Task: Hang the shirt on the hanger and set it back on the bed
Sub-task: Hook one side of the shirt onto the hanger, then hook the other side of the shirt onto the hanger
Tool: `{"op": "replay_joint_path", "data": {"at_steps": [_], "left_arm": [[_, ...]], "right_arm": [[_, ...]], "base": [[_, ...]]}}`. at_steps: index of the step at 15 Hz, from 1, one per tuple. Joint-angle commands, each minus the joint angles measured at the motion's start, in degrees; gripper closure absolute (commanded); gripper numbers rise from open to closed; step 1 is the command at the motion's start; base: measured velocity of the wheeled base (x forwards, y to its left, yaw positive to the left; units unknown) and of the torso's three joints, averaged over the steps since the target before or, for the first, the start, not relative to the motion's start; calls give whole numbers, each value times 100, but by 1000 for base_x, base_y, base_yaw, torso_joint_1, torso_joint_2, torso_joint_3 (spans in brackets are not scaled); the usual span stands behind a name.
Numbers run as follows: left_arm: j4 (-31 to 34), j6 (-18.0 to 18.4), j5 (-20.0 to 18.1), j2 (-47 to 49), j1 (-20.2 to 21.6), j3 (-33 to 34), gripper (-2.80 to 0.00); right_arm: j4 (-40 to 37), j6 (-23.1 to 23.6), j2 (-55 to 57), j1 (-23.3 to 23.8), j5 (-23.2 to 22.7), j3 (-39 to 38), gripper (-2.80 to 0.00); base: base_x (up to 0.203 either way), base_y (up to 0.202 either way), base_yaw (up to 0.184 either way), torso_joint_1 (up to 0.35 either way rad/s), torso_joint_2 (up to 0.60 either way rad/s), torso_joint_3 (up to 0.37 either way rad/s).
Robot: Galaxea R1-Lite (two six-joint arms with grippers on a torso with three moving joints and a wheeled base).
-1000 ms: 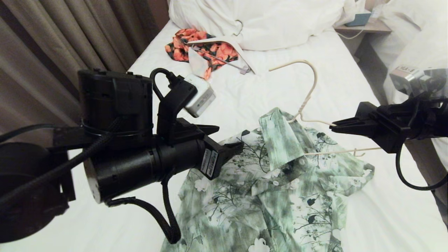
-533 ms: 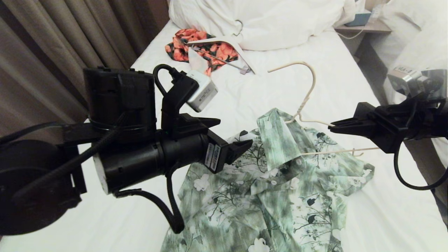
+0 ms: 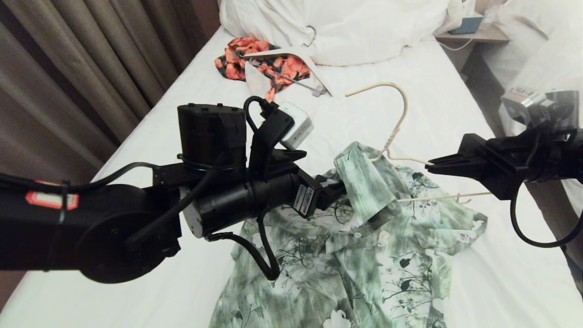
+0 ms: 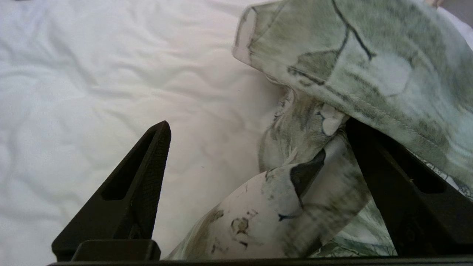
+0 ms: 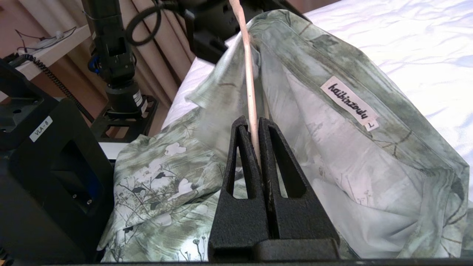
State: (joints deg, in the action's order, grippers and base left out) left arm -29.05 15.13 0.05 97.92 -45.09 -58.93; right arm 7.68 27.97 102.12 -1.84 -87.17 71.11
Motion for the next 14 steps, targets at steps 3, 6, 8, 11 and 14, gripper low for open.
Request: {"op": "replay_joint_path", "data": {"at_steps": [3, 6, 8, 11, 14], "left_arm": [[-16, 8, -66, 385, -173, -161, -280], [-17, 8, -66, 540, -210, -371, -54], [-4, 8, -66, 547, -221, -400, 0], [-4, -1, -66, 570, -254, -392, 0], [-4, -1, -66, 542, -254, -389, 0]], "right_arm": [[5, 25, 18, 0, -49, -9, 0], [5, 25, 23, 1, -49, -18, 0], [14, 30, 27, 8, -49, -9, 0], [248, 25, 80, 8, -49, -25, 0], [339, 25, 106, 8, -49, -53, 0]], "base": [[0, 0, 0, 0, 0, 0], [0, 0, 0, 0, 0, 0], [0, 0, 0, 0, 0, 0], [0, 0, 0, 0, 0, 0], [0, 0, 0, 0, 0, 0]]}}
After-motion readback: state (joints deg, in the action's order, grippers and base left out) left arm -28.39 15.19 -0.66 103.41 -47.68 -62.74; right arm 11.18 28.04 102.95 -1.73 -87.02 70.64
